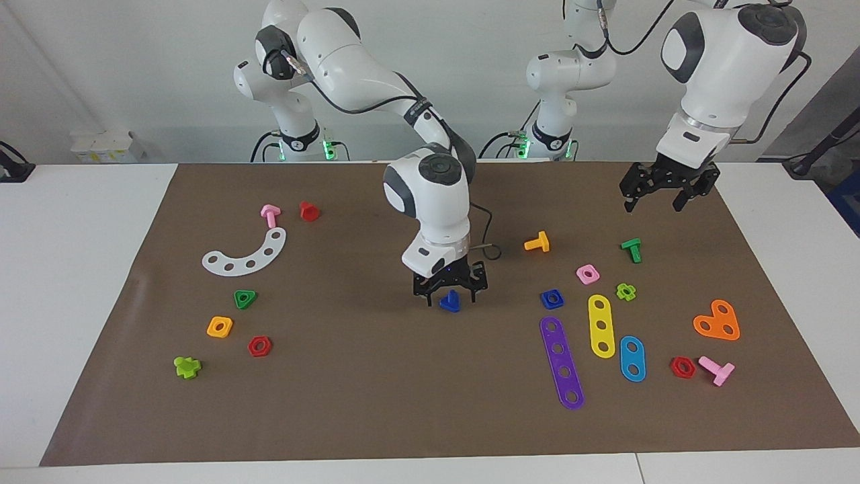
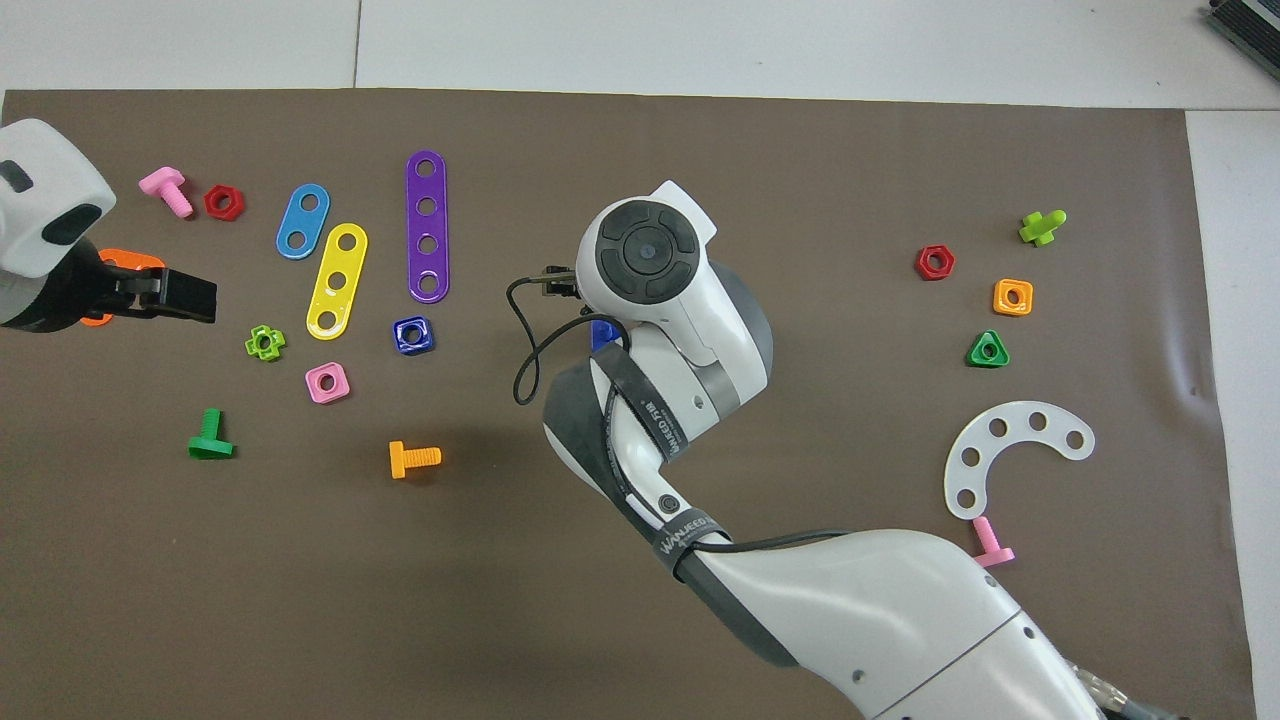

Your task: Unscrew and place screws in storage area

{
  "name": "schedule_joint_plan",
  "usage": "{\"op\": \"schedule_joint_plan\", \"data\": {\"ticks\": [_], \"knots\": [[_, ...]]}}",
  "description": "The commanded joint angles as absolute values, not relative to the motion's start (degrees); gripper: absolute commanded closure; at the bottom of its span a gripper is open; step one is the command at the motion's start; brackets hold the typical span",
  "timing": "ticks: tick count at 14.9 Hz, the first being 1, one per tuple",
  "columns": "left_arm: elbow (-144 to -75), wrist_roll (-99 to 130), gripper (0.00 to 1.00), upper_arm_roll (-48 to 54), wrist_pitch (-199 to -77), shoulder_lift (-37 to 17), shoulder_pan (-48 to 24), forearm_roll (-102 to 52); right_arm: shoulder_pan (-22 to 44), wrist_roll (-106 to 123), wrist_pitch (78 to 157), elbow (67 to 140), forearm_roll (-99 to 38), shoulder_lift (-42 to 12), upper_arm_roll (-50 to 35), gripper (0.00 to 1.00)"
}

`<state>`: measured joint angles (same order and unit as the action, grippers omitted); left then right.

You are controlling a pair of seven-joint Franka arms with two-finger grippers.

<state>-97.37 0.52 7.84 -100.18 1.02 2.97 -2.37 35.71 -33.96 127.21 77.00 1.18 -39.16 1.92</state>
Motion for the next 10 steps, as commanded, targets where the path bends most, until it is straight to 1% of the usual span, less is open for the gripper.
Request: {"op": "schedule_joint_plan", "data": {"ticks": [1,3,5,8,9,10], "knots": [[-96.15,-0.26,0.00,8.26,-97.39,0.88,4.22,-3.60,35.95,-34.10,128.23,80.15,1.06,-38.24,1.23,0.01],[-96.77,-0.26,0.00,8.35,-96.42,1.40,4.22,-3.43,36.04,-34.10,128.32,81.55,1.05,-37.80,0.97,0.03],[-97.03,-0.26,0.01,8.35,-95.36,1.49,4.13,-3.08,36.04,-34.01,128.41,83.31,1.05,-37.09,0.88,0.11],[-97.91,0.00,0.01,8.35,-94.83,2.10,4.13,-2.81,36.12,-33.58,128.41,85.77,1.05,-35.95,0.88,0.39],[-98.26,0.09,0.01,8.35,-94.75,2.28,4.22,-2.73,36.12,-33.31,128.41,85.78,1.05,-35.95,0.88,0.44],[-98.87,0.09,0.02,8.35,-94.75,2.55,4.13,-1.94,36.12,-33.31,128.41,85.78,1.05,-36.03,0.88,0.46]]}}
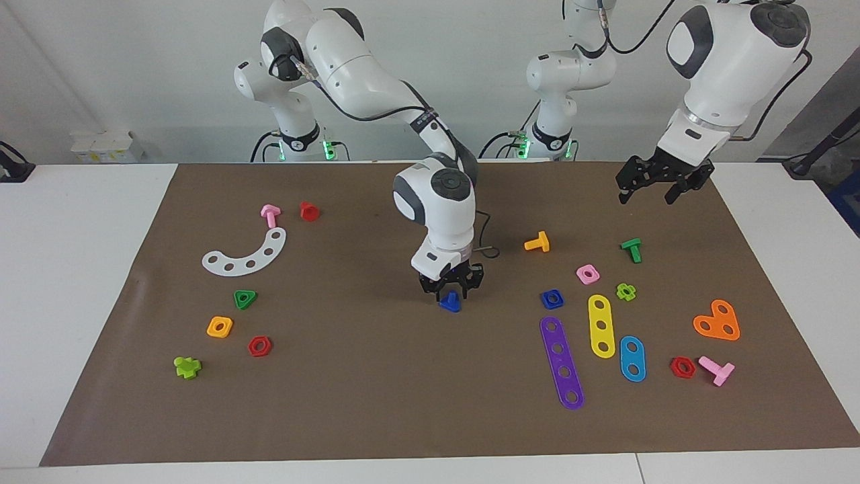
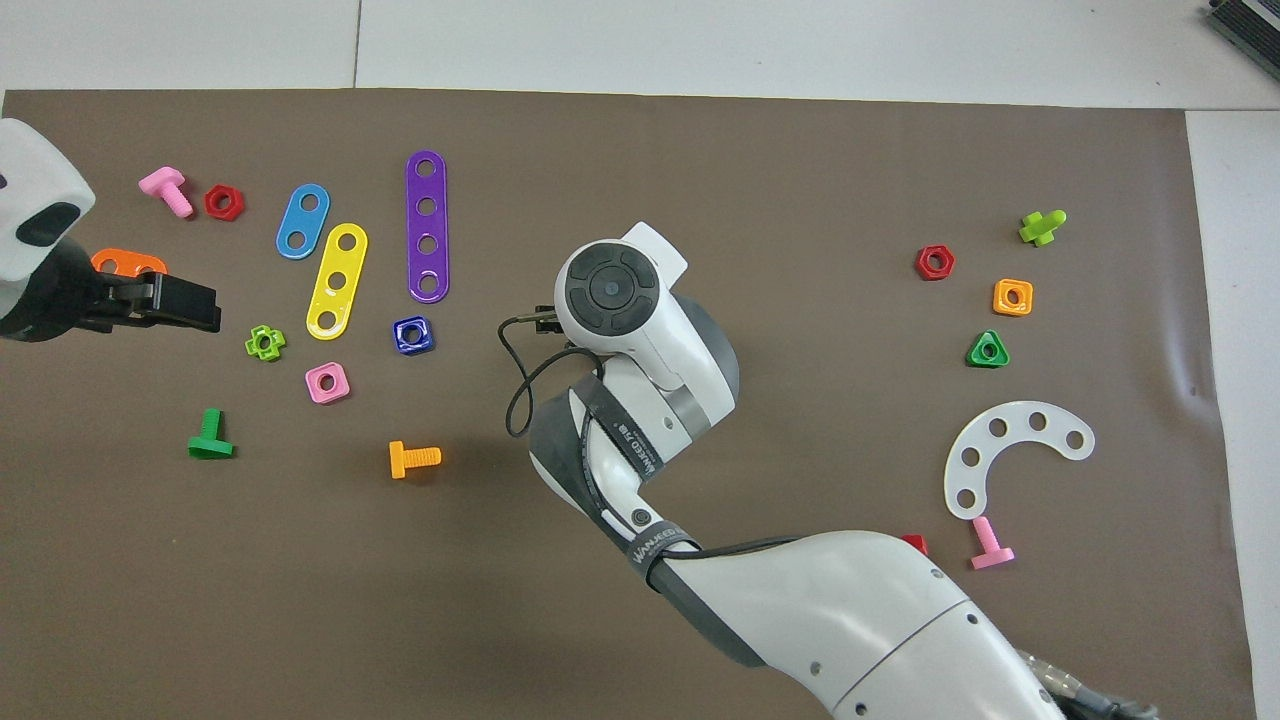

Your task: Unscrew and place screws in storage area

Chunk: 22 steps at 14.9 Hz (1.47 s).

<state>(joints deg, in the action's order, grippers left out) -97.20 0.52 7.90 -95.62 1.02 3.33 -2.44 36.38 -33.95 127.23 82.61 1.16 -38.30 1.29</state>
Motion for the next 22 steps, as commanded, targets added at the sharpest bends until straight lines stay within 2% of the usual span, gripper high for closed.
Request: {"op": "schedule_joint_plan", "data": {"ticks": [1,5,15,16,17,22], "knots": [[-99.49,0.09,0.03,8.35,-94.75,2.81,3.87,-0.45,36.04,-33.40,128.50,85.61,1.05,-36.04,0.88,0.47],[-99.84,-0.35,0.01,8.52,-95.01,3.08,3.95,-0.09,36.12,-33.40,130.24,85.78,1.06,-36.04,0.88,0.53],[-99.93,-3.86,0.00,8.35,-96.06,2.99,4.31,-0.09,36.21,-31.90,132.27,87.45,1.14,-35.77,0.88,0.55],[-99.93,-3.87,0.00,8.35,-96.06,2.99,4.31,-0.09,36.21,-31.82,132.28,87.45,1.14,-35.77,0.88,0.67],[-99.93,-3.87,0.00,8.35,-96.06,2.99,4.31,-0.09,36.21,-31.82,132.19,87.45,1.14,-35.77,0.88,1.00],[-99.93,-3.96,0.00,8.44,-96.41,2.99,4.74,-0.09,36.12,-32.08,132.01,86.58,1.23,-35.86,0.97,1.00]]}}
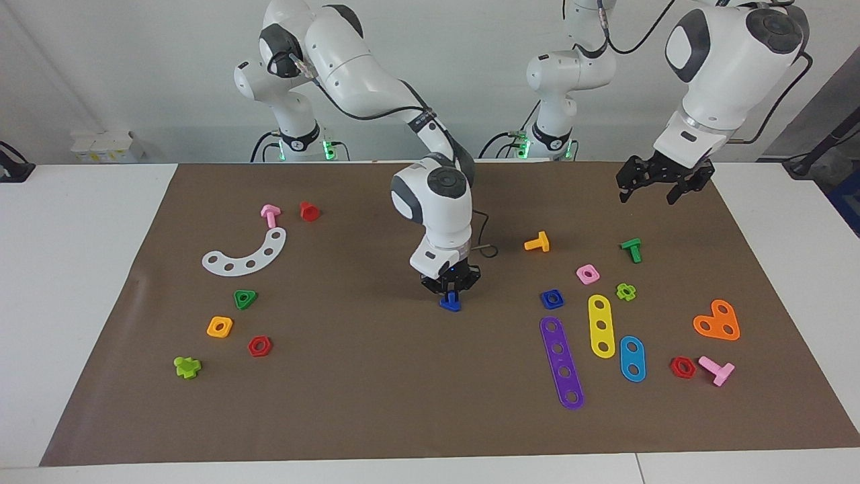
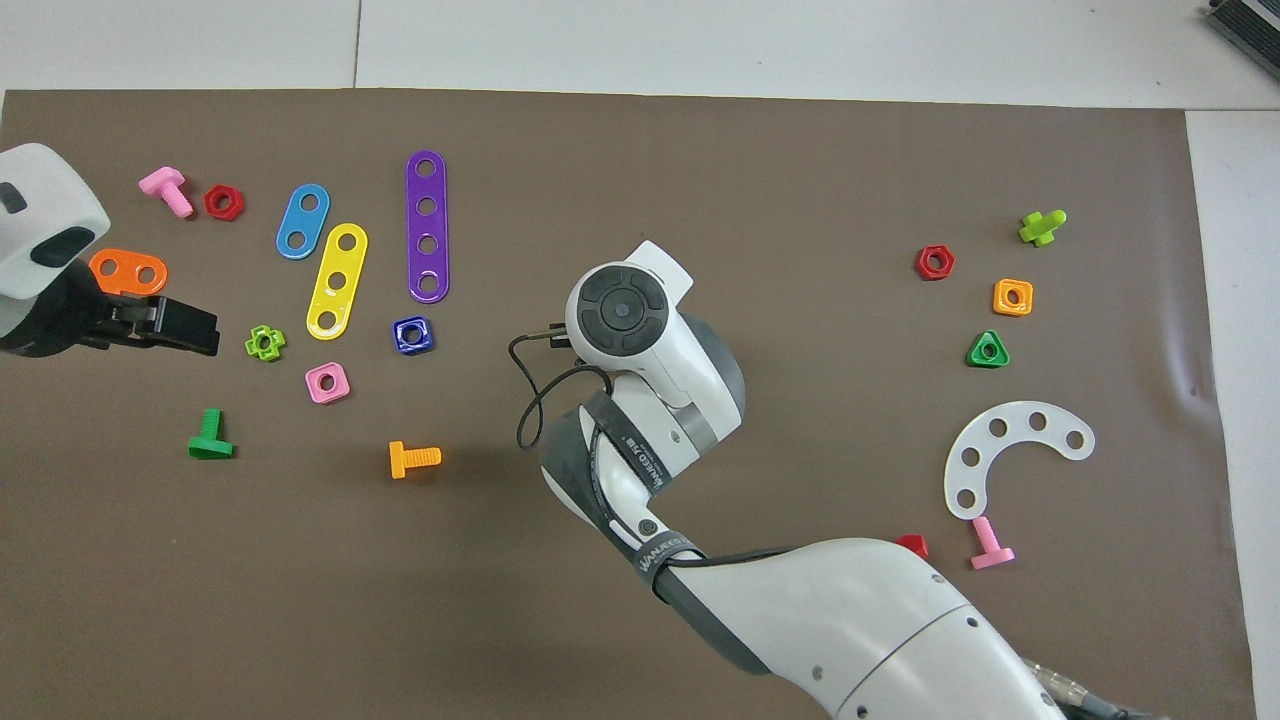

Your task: Unscrew and place screws in storage area

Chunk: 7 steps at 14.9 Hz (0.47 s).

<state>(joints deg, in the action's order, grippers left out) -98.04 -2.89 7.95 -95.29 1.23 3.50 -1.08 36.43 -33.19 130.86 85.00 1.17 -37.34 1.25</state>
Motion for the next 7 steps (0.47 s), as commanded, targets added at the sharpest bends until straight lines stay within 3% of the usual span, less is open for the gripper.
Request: {"op": "schedule_joint_plan", "data": {"ticks": [1,3,7], "knots": [[-99.93,-3.87,0.00,8.44,-96.68,2.99,5.09,-0.09,36.04,-31.99,132.01,86.40,1.23,-35.77,0.97,1.00],[-100.11,-3.69,0.00,8.35,-96.68,2.99,5.27,-0.09,35.25,-32.17,131.14,86.48,1.14,-33.59,1.05,1.00],[-99.93,-3.25,0.00,8.44,-96.50,2.99,5.19,-0.09,28.06,-29.72,127.27,91.74,1.05,-23.32,1.05,1.00]]}}
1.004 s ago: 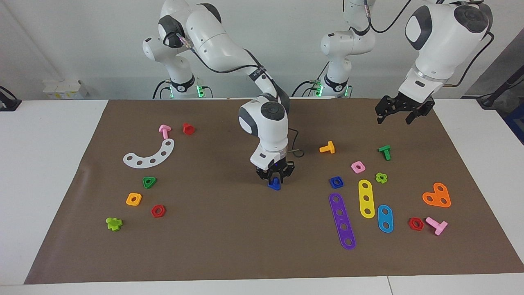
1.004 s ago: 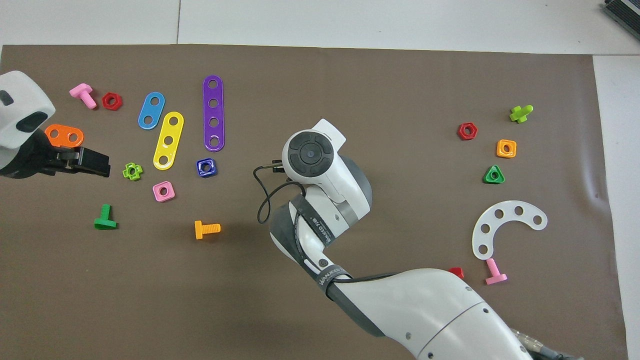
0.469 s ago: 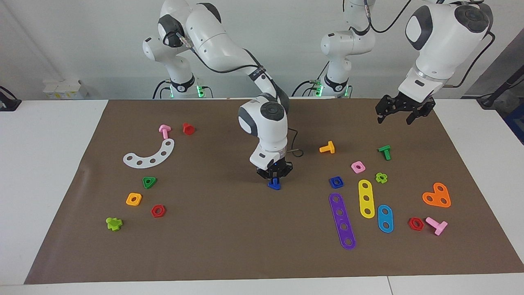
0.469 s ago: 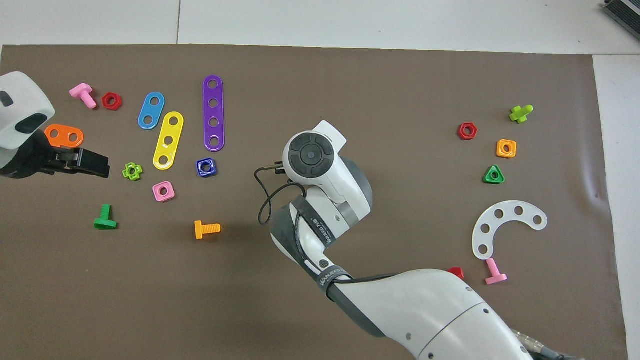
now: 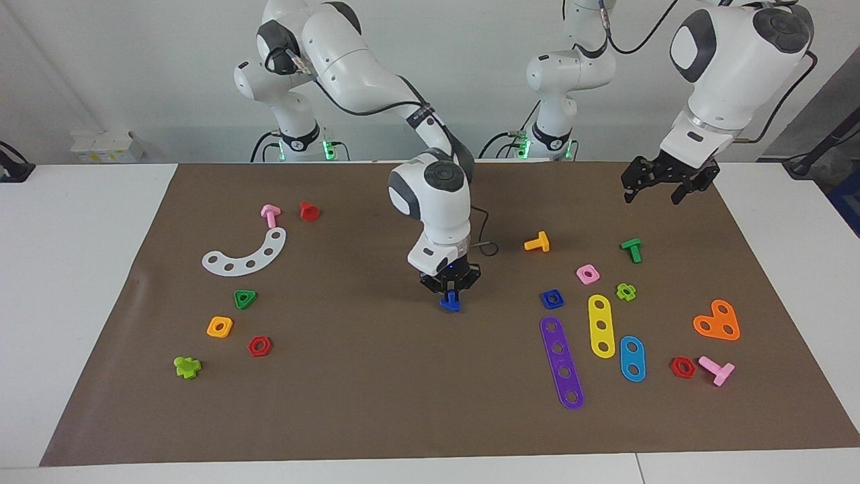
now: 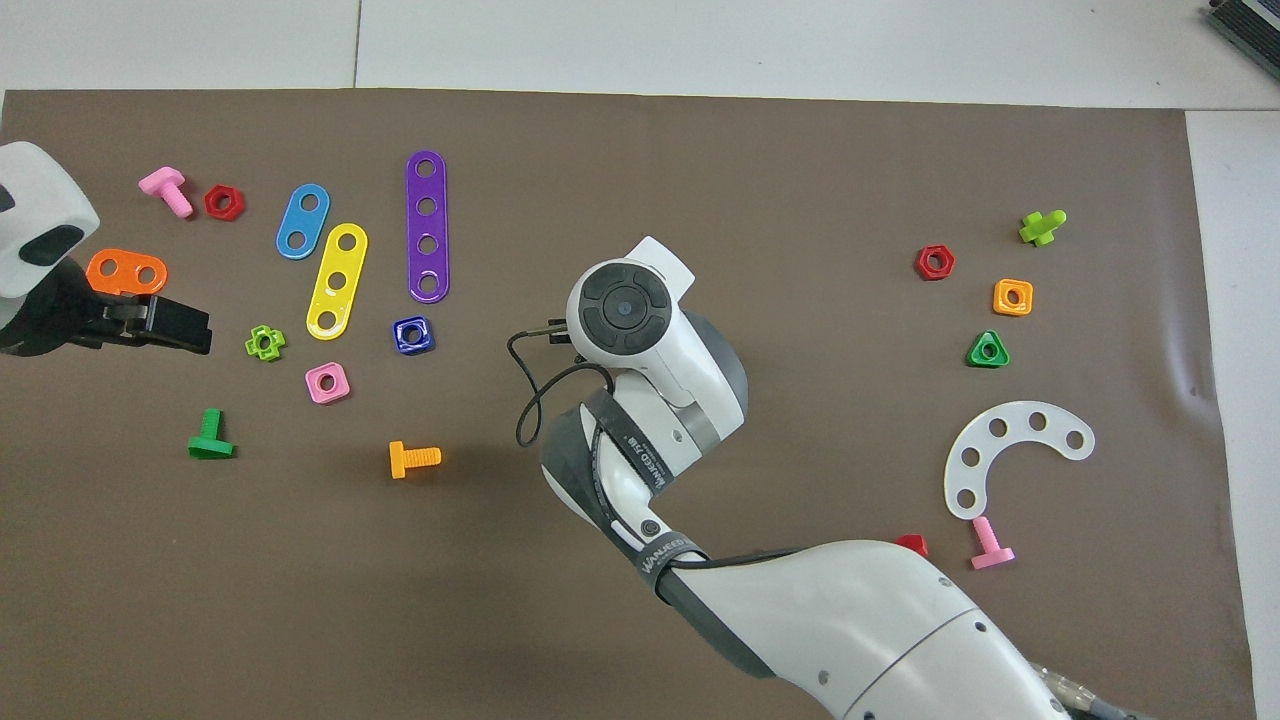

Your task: Unscrew and place screws in storage area

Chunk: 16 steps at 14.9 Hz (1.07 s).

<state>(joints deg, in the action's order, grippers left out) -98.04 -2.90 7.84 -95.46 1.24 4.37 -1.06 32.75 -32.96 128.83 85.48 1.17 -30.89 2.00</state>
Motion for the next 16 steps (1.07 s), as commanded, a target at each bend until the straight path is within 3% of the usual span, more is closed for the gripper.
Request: {"op": "schedule_joint_plan", "data": {"ticks": [1,4,9,12,16], "knots": [[-99.93,-3.25,0.00,8.44,-96.50,2.99,5.19,-0.09,26.04,-28.49,126.66,93.85,0.97,-20.85,1.05,1.00],[-99.93,-3.16,0.00,8.35,-96.42,2.99,5.27,-0.09,18.92,-21.38,126.21,101.58,0.27,-14.52,0.88,1.00],[-99.84,-3.16,0.00,8.35,-96.42,2.99,5.27,-0.09,8.45,-4.52,131.02,114.14,-7.89,-10.38,0.97,1.00],[-99.93,-3.16,0.00,8.35,-96.42,2.99,5.27,-0.09,6.42,-0.36,139.63,120.13,-9.40,-11.16,1.05,1.00],[-99.93,-3.16,0.00,8.35,-96.42,2.99,5.27,-0.09,5.36,1.84,141.15,120.93,-9.40,-12.74,1.05,1.00]]}}
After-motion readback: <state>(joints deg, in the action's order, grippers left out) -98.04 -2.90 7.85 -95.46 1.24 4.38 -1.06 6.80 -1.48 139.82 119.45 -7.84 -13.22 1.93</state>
